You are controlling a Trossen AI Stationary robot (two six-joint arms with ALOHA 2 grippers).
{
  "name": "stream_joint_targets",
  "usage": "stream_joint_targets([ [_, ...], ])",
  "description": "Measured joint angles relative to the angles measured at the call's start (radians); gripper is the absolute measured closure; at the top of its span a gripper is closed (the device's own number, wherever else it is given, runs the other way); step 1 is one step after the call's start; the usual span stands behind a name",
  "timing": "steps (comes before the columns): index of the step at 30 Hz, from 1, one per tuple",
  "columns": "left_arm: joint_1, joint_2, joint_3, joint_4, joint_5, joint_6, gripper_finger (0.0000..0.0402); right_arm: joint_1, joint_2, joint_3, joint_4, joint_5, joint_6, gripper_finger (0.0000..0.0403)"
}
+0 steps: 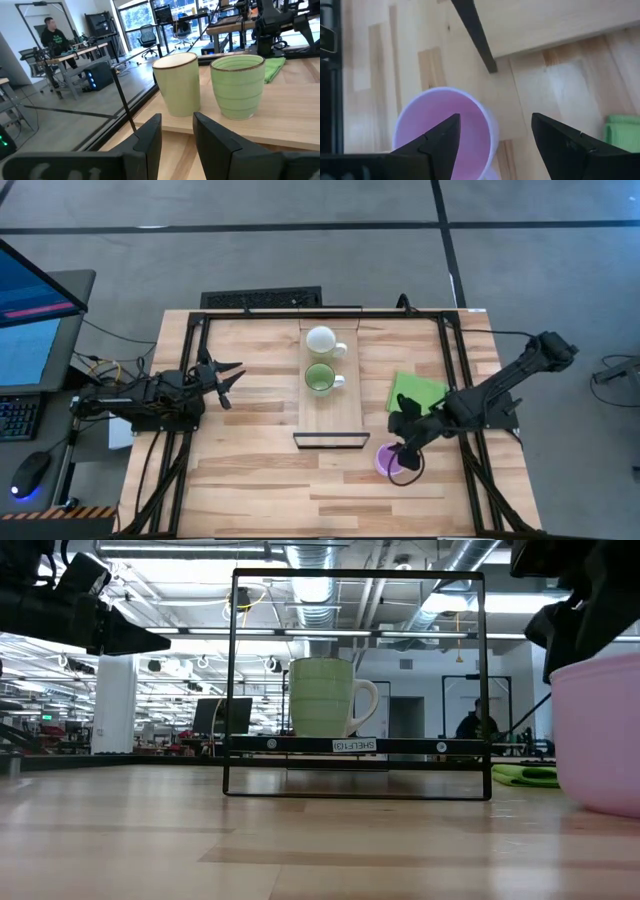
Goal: Stack small to large cups/mugs on shelf
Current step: Put the purple mug on the shelf
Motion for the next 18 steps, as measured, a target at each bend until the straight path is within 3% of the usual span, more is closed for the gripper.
stream_joint_targets([
  [18,0.0,0.002,0.0,0.0,0.001,-0.003,0.0299,0.047,0.055,0.001,-0.027,-0.004,0.105,0.0135],
])
